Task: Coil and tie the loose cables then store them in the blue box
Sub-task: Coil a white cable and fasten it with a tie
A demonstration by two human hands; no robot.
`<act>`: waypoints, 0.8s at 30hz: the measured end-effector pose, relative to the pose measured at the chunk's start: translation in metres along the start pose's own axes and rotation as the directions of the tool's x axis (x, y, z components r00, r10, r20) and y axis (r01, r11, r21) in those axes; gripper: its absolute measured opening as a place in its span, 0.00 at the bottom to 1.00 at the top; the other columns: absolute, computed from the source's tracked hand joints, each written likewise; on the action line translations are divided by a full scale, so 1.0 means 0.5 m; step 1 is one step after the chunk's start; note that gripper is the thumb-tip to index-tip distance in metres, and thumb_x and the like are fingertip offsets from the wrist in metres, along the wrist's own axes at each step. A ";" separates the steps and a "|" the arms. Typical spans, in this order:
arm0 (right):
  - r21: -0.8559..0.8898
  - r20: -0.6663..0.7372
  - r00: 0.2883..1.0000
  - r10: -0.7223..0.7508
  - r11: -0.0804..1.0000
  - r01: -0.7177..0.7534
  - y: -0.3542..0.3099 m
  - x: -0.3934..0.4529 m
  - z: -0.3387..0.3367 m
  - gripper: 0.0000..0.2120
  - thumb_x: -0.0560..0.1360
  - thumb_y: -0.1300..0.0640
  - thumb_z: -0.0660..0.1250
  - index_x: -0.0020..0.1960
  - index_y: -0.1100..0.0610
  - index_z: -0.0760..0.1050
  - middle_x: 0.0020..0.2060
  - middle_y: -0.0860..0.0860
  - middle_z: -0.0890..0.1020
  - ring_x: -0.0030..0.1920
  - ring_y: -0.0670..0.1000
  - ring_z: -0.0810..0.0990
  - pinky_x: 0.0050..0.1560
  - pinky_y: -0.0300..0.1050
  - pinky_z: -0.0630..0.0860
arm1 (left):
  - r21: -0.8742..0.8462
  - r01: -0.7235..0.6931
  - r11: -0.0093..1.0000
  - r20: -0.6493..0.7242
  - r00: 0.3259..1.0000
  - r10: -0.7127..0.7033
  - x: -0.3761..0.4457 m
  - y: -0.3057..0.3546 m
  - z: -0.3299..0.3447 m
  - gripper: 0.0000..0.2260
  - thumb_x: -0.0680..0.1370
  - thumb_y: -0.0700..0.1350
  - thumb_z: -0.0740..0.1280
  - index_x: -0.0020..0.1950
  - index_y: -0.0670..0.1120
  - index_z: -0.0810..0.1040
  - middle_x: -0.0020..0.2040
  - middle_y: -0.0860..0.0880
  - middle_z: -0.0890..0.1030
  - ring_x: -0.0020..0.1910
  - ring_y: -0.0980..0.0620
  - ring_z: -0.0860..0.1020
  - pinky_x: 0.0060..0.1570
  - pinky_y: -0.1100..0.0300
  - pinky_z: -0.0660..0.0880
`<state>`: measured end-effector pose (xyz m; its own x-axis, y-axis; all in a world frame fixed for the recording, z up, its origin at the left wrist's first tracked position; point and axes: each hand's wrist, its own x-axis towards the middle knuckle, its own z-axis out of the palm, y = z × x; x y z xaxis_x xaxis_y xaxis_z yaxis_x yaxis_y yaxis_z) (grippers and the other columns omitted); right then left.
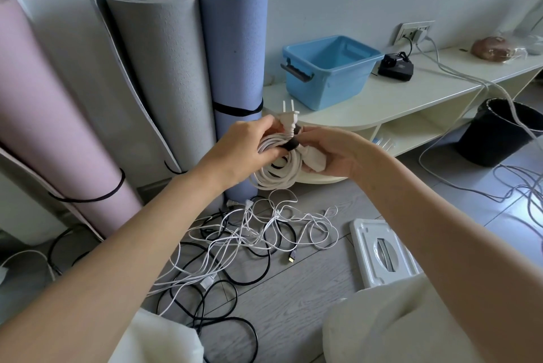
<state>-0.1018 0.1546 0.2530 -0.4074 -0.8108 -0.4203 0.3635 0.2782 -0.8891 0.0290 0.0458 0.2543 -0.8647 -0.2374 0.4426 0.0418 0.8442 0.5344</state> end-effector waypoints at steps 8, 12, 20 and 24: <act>0.015 -0.028 0.999 -0.041 0.999 0.042 0.005 0.019 0.005 0.07 0.78 0.65 0.57 0.48 0.57 0.72 0.39 0.54 0.76 0.36 0.49 0.74 0.40 0.42 0.70 | -0.274 0.216 0.937 0.134 0.974 -0.185 0.006 0.000 0.008 0.12 0.73 0.36 0.71 0.47 0.51 0.72 0.40 0.51 0.77 0.37 0.59 0.74 0.41 0.68 0.69; -0.053 -0.055 0.989 -0.136 0.990 0.133 0.008 0.021 0.020 0.07 0.78 0.67 0.58 0.51 0.62 0.73 0.39 0.56 0.78 0.36 0.50 0.77 0.45 0.44 0.76 | -0.477 0.476 0.739 0.326 0.877 -0.354 0.005 0.004 0.015 0.15 0.67 0.38 0.71 0.50 0.48 0.70 0.42 0.44 0.75 0.41 0.51 0.74 0.46 0.61 0.70; -0.509 -0.140 0.930 -0.341 0.830 0.227 0.003 0.003 0.035 0.10 0.76 0.65 0.62 0.38 0.57 0.70 0.20 0.45 0.70 0.21 0.41 0.66 0.23 0.33 0.61 | -0.655 0.670 0.349 0.541 0.738 -0.403 0.003 0.007 0.002 0.04 0.75 0.34 0.66 0.47 0.42 0.75 0.33 0.48 0.78 0.30 0.57 0.77 0.35 0.67 0.76; -0.626 -0.130 0.898 -0.421 0.737 0.255 0.003 0.008 0.045 0.11 0.76 0.64 0.64 0.37 0.55 0.68 0.17 0.44 0.71 0.17 0.40 0.65 0.19 0.30 0.60 | -0.665 0.666 0.340 0.481 0.729 -0.488 0.004 0.005 0.008 0.01 0.74 0.35 0.68 0.42 0.39 0.77 0.27 0.51 0.79 0.25 0.59 0.77 0.34 0.68 0.76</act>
<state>-0.0839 0.1400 0.2538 -0.6274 -0.7782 -0.0263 -0.3609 0.3205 -0.8758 0.0255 0.0491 0.2536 -0.8911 -0.3538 -0.2841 -0.2287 -0.1907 0.9547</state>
